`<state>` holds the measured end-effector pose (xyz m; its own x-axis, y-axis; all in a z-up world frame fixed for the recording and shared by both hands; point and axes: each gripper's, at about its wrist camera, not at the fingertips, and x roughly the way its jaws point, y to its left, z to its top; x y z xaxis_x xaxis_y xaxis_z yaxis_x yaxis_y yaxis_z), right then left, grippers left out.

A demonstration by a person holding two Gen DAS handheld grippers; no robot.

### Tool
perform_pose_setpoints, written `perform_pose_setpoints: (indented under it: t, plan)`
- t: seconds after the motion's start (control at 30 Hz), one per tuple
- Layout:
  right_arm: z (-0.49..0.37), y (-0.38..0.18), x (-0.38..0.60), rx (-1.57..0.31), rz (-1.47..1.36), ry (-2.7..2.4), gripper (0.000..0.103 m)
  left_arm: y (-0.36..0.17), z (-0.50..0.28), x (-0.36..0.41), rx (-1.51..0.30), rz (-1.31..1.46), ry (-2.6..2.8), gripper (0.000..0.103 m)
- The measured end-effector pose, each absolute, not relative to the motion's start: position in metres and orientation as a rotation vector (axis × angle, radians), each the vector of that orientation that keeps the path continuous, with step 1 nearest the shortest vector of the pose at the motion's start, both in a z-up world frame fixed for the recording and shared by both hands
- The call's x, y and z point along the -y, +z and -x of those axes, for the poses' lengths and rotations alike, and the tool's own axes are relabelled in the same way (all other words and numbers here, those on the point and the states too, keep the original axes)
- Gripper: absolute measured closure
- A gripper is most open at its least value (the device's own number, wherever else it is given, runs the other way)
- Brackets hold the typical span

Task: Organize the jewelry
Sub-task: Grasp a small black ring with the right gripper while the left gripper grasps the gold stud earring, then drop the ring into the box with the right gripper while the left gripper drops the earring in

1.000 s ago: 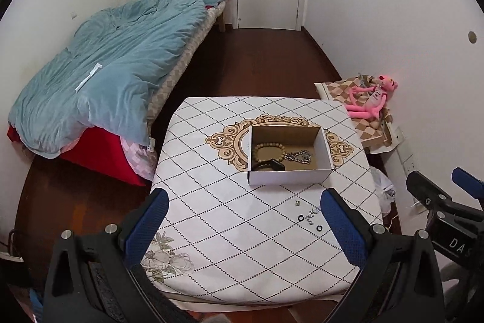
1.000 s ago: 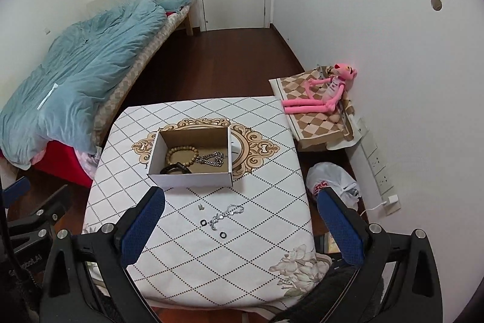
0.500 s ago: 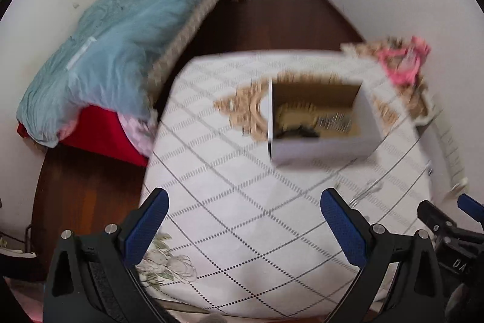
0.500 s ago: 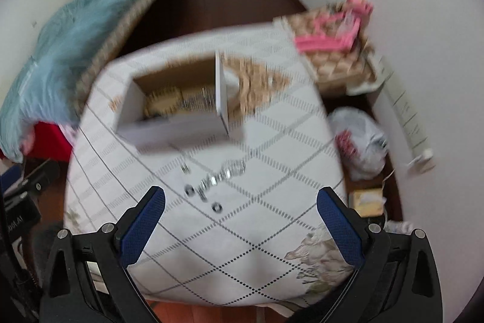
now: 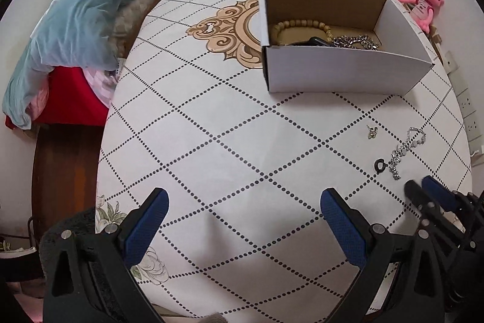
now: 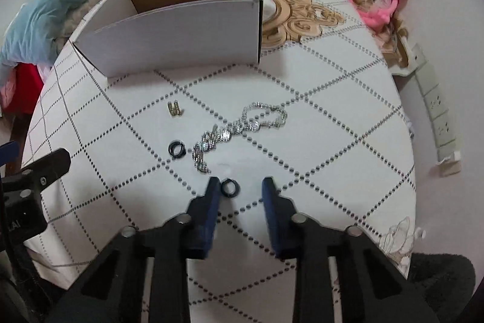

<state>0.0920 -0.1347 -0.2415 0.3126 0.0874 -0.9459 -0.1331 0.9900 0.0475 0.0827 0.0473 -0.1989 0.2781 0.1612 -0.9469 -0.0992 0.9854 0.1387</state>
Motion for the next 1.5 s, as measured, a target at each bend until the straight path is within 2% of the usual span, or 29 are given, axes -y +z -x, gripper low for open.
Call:
perform_pose_setpoints:
  t: [0.37, 0.63, 0.7, 0.73, 0.77, 0.83, 0.9, 1.23, 1.5]
  plan:
    - [-0.101, -0.231, 0.184, -1.219, -0.103, 0.055, 0.091, -0.207, -0.109, -0.011, -1.291, 0.097, 0.01, 0.002]
    - [-0.11, -0.236, 0.217, -1.218, -0.158, -0.013, 0.091, -0.219, -0.138, 0.023, -1.293, 0.111, -0.08, 0.037]
    - [-0.112, -0.237, 0.219, -1.218, -0.163, -0.021, 0.091, -0.224, -0.142, 0.031, -1.3, 0.088, -0.099, 0.06]
    - [-0.113, -0.236, 0.221, -1.217, -0.166, -0.025, 0.091, -0.225, -0.145, 0.033, -1.305, 0.08, -0.105, 0.066]
    - [-0.112, -0.236, 0.222, -1.216, -0.168, -0.027, 0.091, -0.227, -0.146, 0.037, -1.31, 0.072, -0.115, 0.076]
    - [-0.112, -0.235, 0.224, -1.213, -0.172, -0.032, 0.091, -0.227, -0.146, 0.04, -1.294, 0.049, -0.119, 0.081]
    - [-0.114, -0.235, 0.226, -1.211, -0.176, -0.034, 0.091, -0.227, -0.146, 0.043, -1.291, 0.039, -0.134, 0.094]
    - [-0.115, -0.201, 0.228, -1.156, -0.223, 0.001, 0.091, -0.203, -0.136, 0.035, -1.248, 0.079, -0.183, 0.097]
    - [-0.152, -0.132, 0.206, -1.07, -0.278, 0.175, 0.091, -0.123, -0.156, -0.003, -1.125, 0.149, -0.207, 0.097]
